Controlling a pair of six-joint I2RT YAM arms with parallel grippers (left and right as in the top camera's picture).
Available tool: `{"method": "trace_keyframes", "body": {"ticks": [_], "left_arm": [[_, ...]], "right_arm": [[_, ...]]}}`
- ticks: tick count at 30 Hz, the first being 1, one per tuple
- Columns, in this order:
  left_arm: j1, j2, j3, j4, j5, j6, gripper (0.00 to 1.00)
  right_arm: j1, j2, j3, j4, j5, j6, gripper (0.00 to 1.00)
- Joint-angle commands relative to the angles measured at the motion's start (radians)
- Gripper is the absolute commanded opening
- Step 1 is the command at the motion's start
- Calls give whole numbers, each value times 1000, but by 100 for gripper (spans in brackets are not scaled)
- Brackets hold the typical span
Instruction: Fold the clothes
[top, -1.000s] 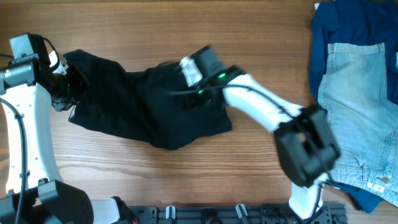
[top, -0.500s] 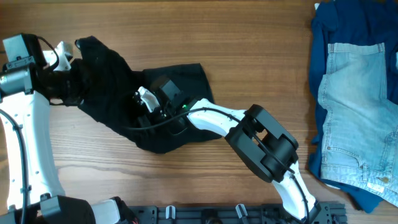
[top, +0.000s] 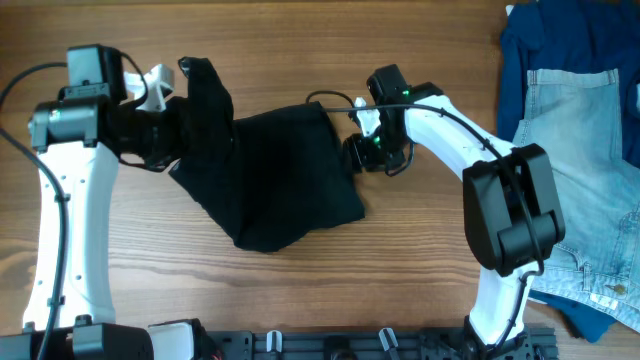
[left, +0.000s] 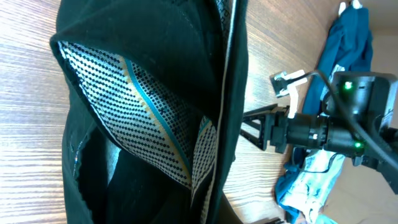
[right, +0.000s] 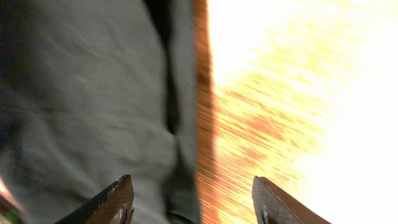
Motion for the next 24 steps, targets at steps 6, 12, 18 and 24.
{"method": "trace_keyframes", "body": {"ticks": [6,12,18,24], "left_arm": [[-193,75,19,105,-23,-109,4],[-301,142,19,153,-22,-134,5],[-343,157,19,236,-22,-130,74],[-266,163,19,449,-272,-51,81]], "right_arm": [[11,2,-102,57,48,-23,62],[11,2,-102,56,48,-23,62],[11,1,-101,48,47,-23,66],[-99,-163,15,-90,235,116,68]]}}
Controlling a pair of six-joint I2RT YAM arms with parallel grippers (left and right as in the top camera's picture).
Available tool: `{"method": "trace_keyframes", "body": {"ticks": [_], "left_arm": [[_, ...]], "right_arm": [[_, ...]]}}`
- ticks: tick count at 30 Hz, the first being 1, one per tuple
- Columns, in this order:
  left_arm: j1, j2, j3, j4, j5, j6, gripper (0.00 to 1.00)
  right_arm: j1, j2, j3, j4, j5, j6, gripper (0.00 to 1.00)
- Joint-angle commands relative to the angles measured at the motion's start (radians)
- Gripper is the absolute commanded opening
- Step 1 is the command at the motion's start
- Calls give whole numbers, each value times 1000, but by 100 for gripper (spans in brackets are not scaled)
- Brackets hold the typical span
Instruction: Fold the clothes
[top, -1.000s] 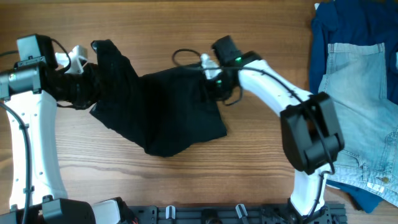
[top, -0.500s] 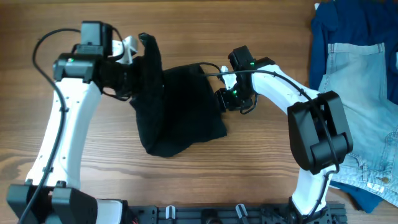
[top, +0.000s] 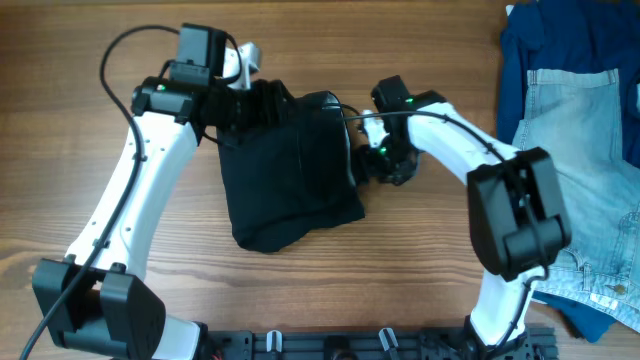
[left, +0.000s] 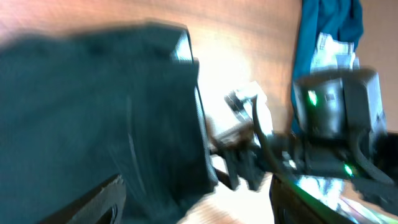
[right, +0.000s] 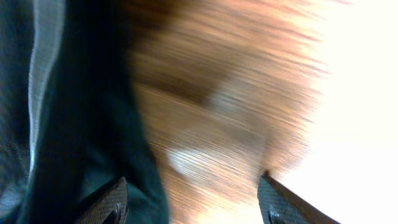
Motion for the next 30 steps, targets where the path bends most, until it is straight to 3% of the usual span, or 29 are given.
{"method": "trace_keyframes", "body": {"ticks": [1,3,6,11,15,18,21,24,26,28,30], "left_arm": [[47,18,18,154,-276,52,83],[53,62,18,266,-366,79,84],[55,185,18,348,-365,108,84],[55,367,18,314,-364,103,84],[55,449,18,192,-364,104,83],[55,457,18,-5,-365,104,82],[55,457,18,-192,-365,104,73],[55,457,18,-357,-350,104,70],[53,457,18,-462,-249,104,70],[49,457,18,-494,-175,114,71],[39,455,18,-476,-87,159,71]], "right_arm": [[-101,-185,109,-33,137,74,68],[-120,-303,162,-2,55,12,72],[-89,-370,163,-2,-77,-10,75],[19,-307,95,3,-170,18,75],[136,-186,67,-1,-169,35,76],[182,-96,43,-14,-159,98,76],[201,-13,36,-84,-101,127,76],[198,42,36,-179,113,210,76],[179,49,36,-228,316,292,76],[151,45,37,-231,406,336,78],[107,44,37,-168,415,292,77]]}}
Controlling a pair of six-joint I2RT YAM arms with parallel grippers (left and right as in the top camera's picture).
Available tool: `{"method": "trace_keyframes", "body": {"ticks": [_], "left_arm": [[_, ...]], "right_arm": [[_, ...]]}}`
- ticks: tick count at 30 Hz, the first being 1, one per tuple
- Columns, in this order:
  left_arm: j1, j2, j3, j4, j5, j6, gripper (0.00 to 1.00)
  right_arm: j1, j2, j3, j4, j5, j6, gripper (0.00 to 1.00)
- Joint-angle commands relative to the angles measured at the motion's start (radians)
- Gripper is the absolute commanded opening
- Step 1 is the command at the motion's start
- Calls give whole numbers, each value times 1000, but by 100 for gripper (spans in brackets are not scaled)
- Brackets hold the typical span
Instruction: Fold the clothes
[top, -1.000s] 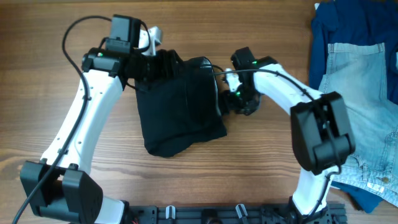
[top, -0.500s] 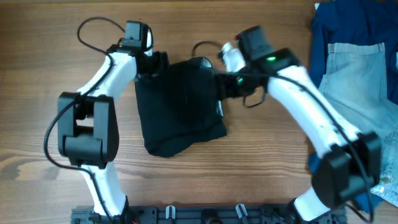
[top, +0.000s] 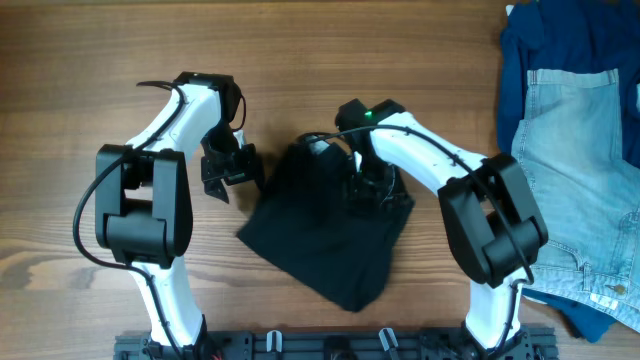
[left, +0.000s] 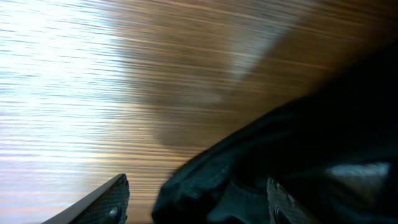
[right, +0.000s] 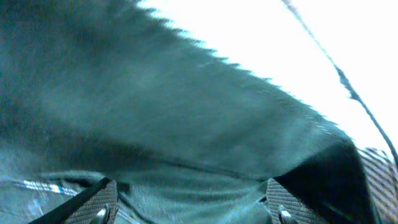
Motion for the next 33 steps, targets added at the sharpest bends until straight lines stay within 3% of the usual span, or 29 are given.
{"method": "trace_keyframes", "body": {"ticks": [1,4,7,10,16,22,23,25,26,29,33], "left_arm": [[-17,11,-2,38,197,80,72],[-24,11,-2,154,361,153,78],[-24,11,-2,235,424,159,100],[-25,11,-2,265,424,159,100],[-86,32,-2,325,420,185,100],[-241,108,-2,332,418,222,100],[-268,109,-2,340,401,246,76],[-288,108,-2,367,317,249,14],[-282,108,-2,379,271,239,4],[-143,100,33,426,61,117,4],[146,68,167,432,-36,36,4]], "right_arm": [[-75,10,-3,72,185,-2,77],[-83,-22,35,51,185,-18,79],[-84,-119,79,44,185,-18,84],[-84,-238,97,60,185,-34,99],[-84,-311,97,60,166,-37,99],[-84,-311,96,59,155,-37,100],[-84,-311,96,58,155,-37,99],[-84,-311,96,49,155,-37,99],[-84,-311,96,42,155,-37,99],[-84,-311,96,29,155,-38,98],[-84,-311,96,21,155,-38,98]]}}
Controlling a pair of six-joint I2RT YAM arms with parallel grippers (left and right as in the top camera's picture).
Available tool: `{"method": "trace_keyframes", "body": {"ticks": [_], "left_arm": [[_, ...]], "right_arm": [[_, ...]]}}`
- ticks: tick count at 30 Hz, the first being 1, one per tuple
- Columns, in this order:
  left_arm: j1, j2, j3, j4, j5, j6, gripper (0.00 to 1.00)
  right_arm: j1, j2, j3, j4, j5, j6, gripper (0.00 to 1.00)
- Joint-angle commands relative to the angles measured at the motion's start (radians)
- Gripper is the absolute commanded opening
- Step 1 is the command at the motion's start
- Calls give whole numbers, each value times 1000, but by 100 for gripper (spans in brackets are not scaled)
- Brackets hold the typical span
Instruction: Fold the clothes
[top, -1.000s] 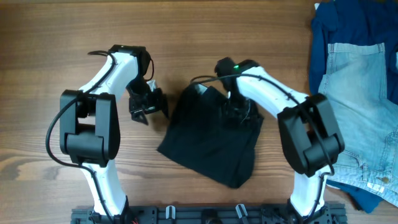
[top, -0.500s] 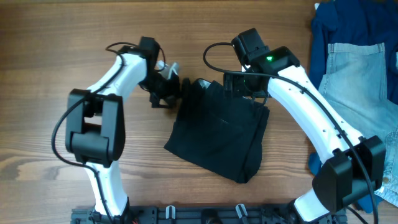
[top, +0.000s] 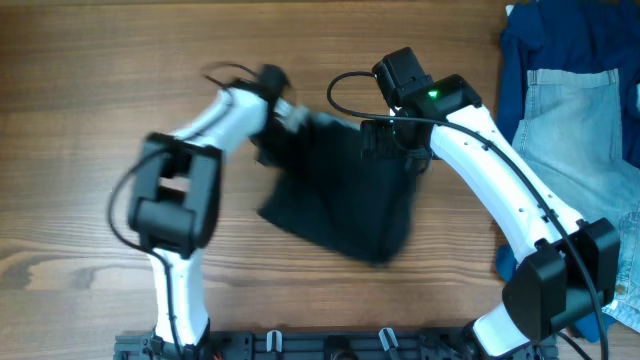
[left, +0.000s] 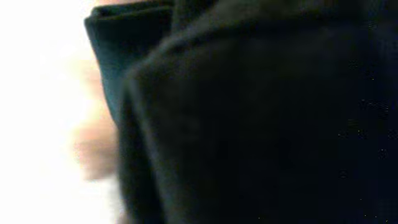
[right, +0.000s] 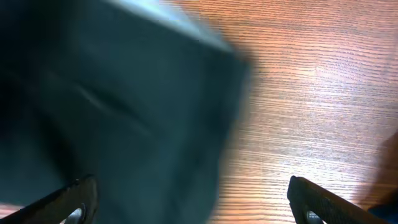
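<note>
The black garment (top: 345, 190) lies bunched in a rough rectangle mid-table. My left gripper (top: 283, 113), blurred in the overhead view, is at the garment's upper left corner; the left wrist view is filled by dark cloth (left: 261, 124) and shows no fingers. My right gripper (top: 396, 140) hovers over the garment's upper right edge. In the right wrist view it (right: 193, 202) is open, fingers (right: 311, 200) wide apart, with dark cloth (right: 106, 112) under its left half and bare wood under the right.
A pile of blue denim clothes (top: 575, 150) covers the right end of the wooden table (top: 80, 180). The arm bases stand along the front edge (top: 330, 345).
My left gripper has gone from the table beside the garment's left edge to its upper left corner. The right gripper has moved from the middle of the garment to its upper right edge. The garment looks more compact.
First my left gripper held a lifted flap of the garment at the left, the right gripper at its right edge. Then the flap was over the garment's top. Later the left gripper stood open beside it, the right on the cloth. Now both sit at its upper corners.
</note>
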Motion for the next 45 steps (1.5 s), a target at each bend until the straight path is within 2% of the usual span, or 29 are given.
{"method": "trace_keyframes", "body": {"ticks": [1,3,5,6,7,8,11,15,16,18,27,31,34,37,39,43,45], "left_arm": [[347,-33,141,17,-224,-142,4],[536,-33,185,27,-220,-238,4],[666,-33,186,42,-217,-311,4],[755,-32,185,43,-217,-365,9],[827,-32,185,46,-216,-426,21],[880,-32,185,46,-216,-466,21],[1002,-31,182,43,-194,-485,18],[1052,-31,181,42,-194,-483,19],[1054,-31,181,34,-194,-483,36],[1052,-31,181,2,-194,-483,100],[1046,-55,181,-269,-122,-487,100],[993,-99,181,-343,-122,-435,100],[880,-116,181,-347,-126,-419,100],[712,-116,181,-330,-130,-391,100],[544,-116,181,-305,-130,-357,100],[270,-116,181,-256,-171,-179,100],[157,-116,181,-272,-237,-81,100]], "right_arm": [[-3,2,5,-14,-3,-8,99],[-3,2,5,-18,-3,-8,99],[-3,2,5,-20,-3,-8,99],[-3,2,5,-23,-4,-7,98],[-3,2,5,-24,-4,-7,98],[-3,2,5,-24,-3,-7,98],[-3,2,5,-23,-4,-6,98],[-3,2,5,-24,-4,-6,98],[-3,2,5,-24,-4,-6,98],[-3,2,5,-23,-4,-1,98],[-3,2,5,0,-4,-1,100],[-3,2,5,15,-4,-4,100],[-3,2,5,33,-8,-3,100],[-3,2,5,69,-57,6,100],[-4,2,5,128,-127,40,100],[-52,2,5,299,-335,45,100],[-97,2,5,351,-357,45,100]]}}
